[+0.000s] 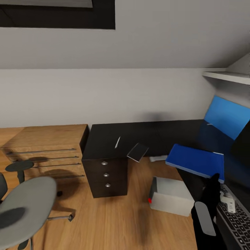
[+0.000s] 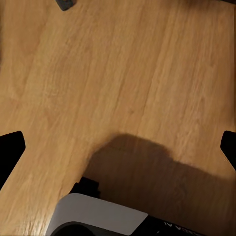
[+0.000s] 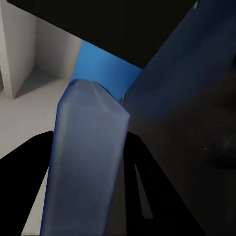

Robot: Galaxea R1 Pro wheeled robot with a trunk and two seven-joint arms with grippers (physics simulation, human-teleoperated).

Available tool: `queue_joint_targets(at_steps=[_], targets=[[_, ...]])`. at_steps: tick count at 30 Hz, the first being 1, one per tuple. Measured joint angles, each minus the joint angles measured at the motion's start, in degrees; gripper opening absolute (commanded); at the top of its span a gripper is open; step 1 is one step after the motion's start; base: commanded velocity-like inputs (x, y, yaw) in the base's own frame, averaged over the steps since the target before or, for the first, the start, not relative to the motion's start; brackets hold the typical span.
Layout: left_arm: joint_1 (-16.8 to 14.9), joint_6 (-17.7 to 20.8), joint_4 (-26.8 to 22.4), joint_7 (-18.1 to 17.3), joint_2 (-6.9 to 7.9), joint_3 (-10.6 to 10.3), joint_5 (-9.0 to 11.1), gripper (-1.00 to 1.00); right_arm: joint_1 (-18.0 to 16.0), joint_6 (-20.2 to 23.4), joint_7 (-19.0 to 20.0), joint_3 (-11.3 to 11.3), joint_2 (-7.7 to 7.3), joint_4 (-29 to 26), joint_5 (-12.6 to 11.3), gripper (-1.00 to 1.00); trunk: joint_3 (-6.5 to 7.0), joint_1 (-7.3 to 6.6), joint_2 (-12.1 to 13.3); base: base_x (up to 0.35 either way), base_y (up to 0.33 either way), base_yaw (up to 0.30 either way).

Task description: In the bedroom, organize the workspace by keeping the computer under the desk, ensuring the monitor is on the desk, placing the keyboard on the desk next to the monitor, placing the mouse on the desk next to the keyboard, moving the folder from the swivel chair onto the desk next to the mouse, stacking the notebook on top of the folder with the pen on top of the notebook, and positioning the swivel chair next to the desk.

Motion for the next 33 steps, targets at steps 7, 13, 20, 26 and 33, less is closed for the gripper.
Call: queue_joint_targets(at_steps=[7, 13, 20, 26, 33], targets=[[-0.04, 0.01, 0.00, 0.00, -0.13, -0.04, -0.08, 1.00, 0.00, 0.19, -0.12, 1.82, 0.00, 0.27, -0.20, -1.00, 0.00, -0.01, 0.00, 0.306, 0.000, -0.007], [0.00, 0.01, -0.02, 0.06, -0.24, -0.17, -0.09, 1.00, 0.00, 0.29, -0.05, 2.23, 0.03, 0.38, -0.23, -1.00, 0.00, -0.01, 0.00, 0.321, -0.051, 0.000], [-0.01, 0.01, -0.02, 0.08, -0.26, -0.21, -0.13, 1.00, 0.00, 0.49, -0.33, 2.15, 0.00, 0.53, -0.29, -1.00, 0.00, -0.01, 0.00, 0.322, -0.089, 0.000], [0.00, 0.01, -0.01, 0.27, -0.26, -2.67, -0.10, 1.00, 0.00, 0.56, -2.64, 2.18, -0.01, 3.22, -0.62, -1.00, 0.00, 0.00, 0.00, 0.258, -0.080, 0.000], [-0.01, 0.00, -0.02, 0.27, -0.26, -3.50, -0.07, 1.00, -0.01, 0.13, -10.33, 2.29, -0.01, 4.80, -0.77, -1.00, 0.00, 0.02, 0.01, 0.035, -0.010, 0.000]])
